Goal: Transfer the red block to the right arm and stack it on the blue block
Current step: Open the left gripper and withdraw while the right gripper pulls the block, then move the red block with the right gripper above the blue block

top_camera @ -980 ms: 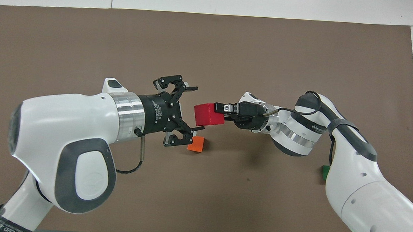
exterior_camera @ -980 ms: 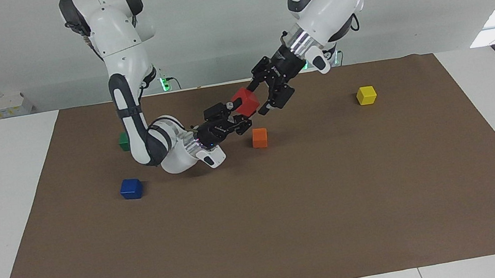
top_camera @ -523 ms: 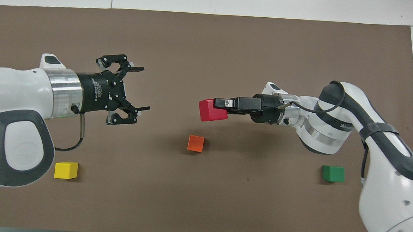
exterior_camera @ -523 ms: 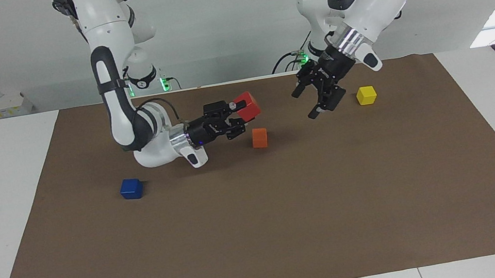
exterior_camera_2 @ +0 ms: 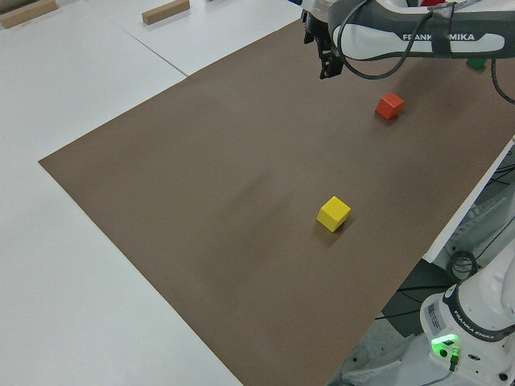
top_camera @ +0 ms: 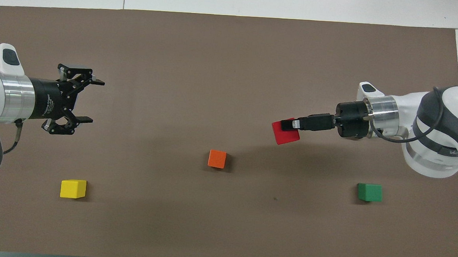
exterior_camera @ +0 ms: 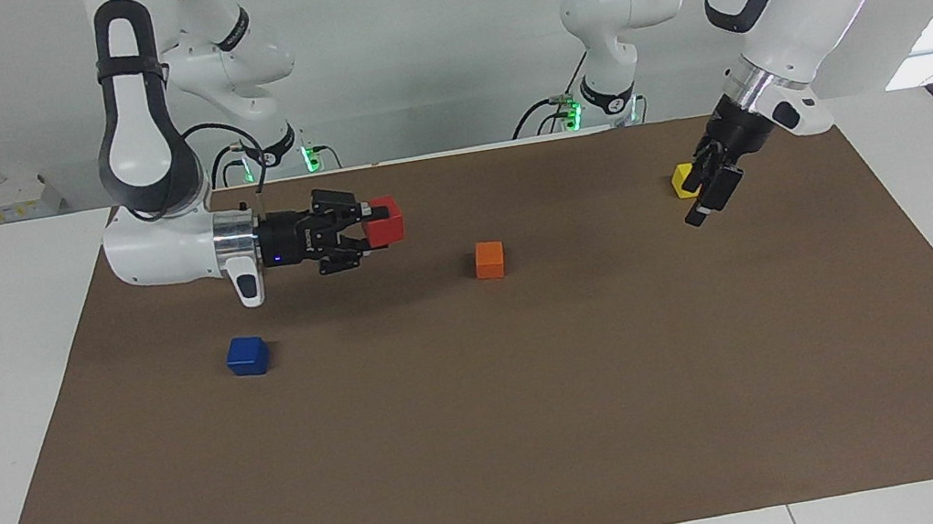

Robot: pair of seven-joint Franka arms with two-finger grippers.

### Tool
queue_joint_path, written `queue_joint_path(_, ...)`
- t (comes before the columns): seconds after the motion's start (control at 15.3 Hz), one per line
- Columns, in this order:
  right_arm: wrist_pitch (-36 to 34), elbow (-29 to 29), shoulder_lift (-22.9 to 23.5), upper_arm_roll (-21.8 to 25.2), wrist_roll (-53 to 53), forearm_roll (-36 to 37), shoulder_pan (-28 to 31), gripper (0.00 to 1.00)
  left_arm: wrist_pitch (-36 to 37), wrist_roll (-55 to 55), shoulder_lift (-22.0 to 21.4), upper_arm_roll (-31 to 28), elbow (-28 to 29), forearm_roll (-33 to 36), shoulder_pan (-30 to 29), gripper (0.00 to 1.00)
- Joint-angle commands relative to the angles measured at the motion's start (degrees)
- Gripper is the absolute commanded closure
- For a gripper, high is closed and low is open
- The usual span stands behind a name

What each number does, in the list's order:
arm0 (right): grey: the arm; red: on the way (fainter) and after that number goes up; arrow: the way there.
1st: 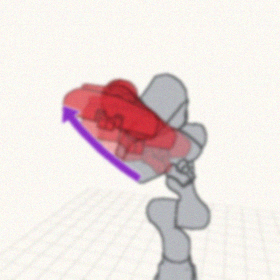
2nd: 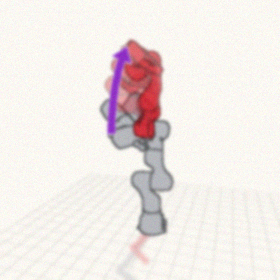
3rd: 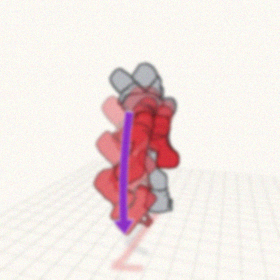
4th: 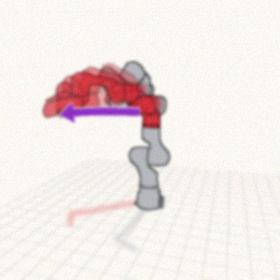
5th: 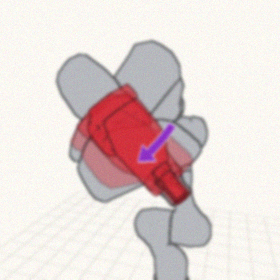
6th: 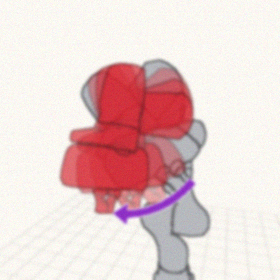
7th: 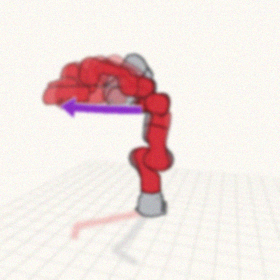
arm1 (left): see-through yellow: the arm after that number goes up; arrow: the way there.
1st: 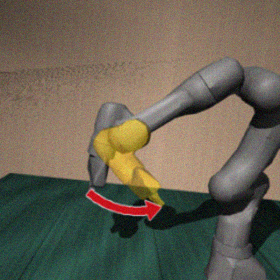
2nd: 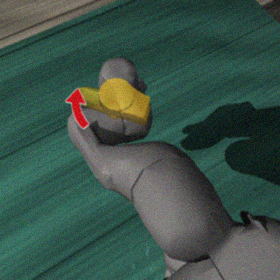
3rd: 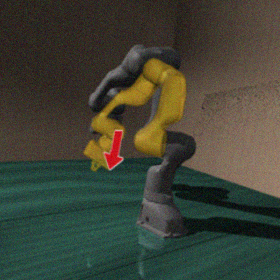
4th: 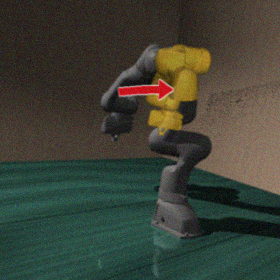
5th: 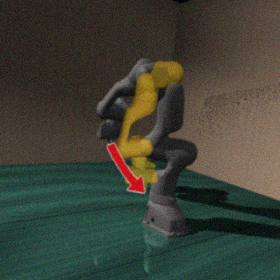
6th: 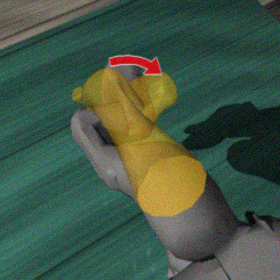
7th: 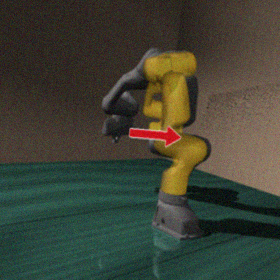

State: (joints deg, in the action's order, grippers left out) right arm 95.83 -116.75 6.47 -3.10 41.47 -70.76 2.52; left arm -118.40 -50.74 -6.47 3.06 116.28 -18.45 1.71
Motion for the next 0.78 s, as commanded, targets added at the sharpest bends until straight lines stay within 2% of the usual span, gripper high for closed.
queue_joint_path(0.0, 1.5, 2.6, -1.9, -0.5, -4.9, 13.7, 2.6, 1.00, 5.2, 14.2, 0.8, 0.6, -1.9, 10.2, -1.7, 0.00)
queue_joint_path(0.13, 2.6, 3.9, -3.0, -0.5, -8.5, 24.6, 2.9, 1.00, 9.1, 25.4, 3.1, 0.5, -5.3, 14.6, -1.9, 0.00)
queue_joint_path(0.26, 5.0, 4.2, -4.0, -0.5, -10.7, 33.0, 3.5, 1.00, 15.5, 34.7, 6.0, 0.5, -11.1, 18.3, -2.6, 0.00)
queue_joint_path(0.39, 7.8, 4.3, -4.5, -0.5, -13.6, 43.4, 3.4, 1.00, 20.9, 43.7, 9.7, 0.5, -18.2, 18.7, -4.3, 0.00)
queue_joint_path(0.46, 9.4, 4.3, -4.4, -0.7, -15.6, 48.3, 3.5, 1.00, 22.7, 44.8, 10.6, 0.5, -20.0, 19.7, -4.3, 0.00)
queue_joint_path(0.59, 11.8, 4.2, -4.3, -0.7, -20.4, 55.6, 3.3, 1.00, 24.5, 47.0, 10.6, 0.8, -20.1, 26.1, -2.6, 0.00)
queue_joint_path(0.72, 15.2, 3.6, -4.3, -0.9, -28.9, 64.3, 2.8, 1.00, 23.7, 48.1, 9.6, 1.0, -17.1, 26.8, -1.3, 0.00)
